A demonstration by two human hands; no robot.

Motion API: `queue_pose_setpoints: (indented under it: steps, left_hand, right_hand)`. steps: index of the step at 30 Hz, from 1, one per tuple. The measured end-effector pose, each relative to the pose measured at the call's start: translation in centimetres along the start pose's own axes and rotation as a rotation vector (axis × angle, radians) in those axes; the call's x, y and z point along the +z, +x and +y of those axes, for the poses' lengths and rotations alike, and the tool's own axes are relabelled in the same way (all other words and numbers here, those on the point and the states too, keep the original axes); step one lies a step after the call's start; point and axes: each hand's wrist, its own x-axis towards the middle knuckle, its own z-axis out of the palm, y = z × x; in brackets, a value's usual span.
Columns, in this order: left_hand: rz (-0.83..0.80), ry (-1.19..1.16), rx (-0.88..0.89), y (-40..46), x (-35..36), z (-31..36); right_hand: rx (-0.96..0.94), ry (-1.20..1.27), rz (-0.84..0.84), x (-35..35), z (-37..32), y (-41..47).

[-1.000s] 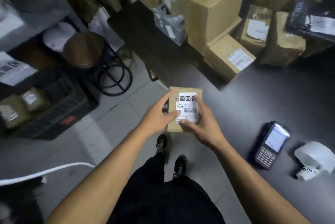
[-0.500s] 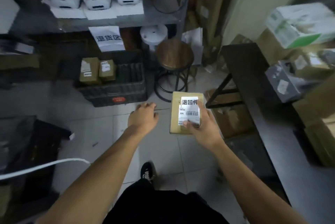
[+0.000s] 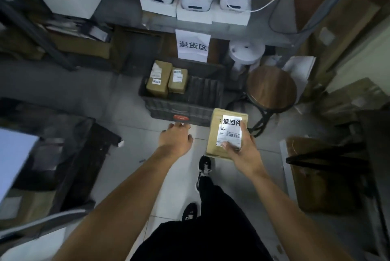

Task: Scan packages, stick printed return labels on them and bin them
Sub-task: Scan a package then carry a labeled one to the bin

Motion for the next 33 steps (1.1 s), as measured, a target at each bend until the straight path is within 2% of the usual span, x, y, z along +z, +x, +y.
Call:
queue_pose_setpoints:
  steps: [10, 18, 27, 30, 33]
  left_hand:
    - [-0.073, 0.021, -0.074, 13.4, -5.7, -1.8]
    - [-0.119, -0.064, -0.109, 23.7, -8.4, -6.1]
    - [-0.26, -0.097, -0.034, 39.1, -6.7, -12.6]
    - [-0.284, -0.064, -0.011, 44.5, -4.4, -14.1]
    - [-0.277, -0.199, -0.005, 49.9, -0.8, -15.1]
  right_hand:
    - [0.006, 0.021, -0.123, 1.7, -5.3, 17.4]
    - [0.053, -0.045, -0.177, 4.8, -9.2, 28.6]
    - [0.207, -0.076, -0.119, 12.6, -9.4, 40.9]
    - [0.231, -0.067, -0.135, 15.5, -7.1, 45.5]
    - [0.232, -0.068, -0.113, 18.6, -3.8, 50.5]
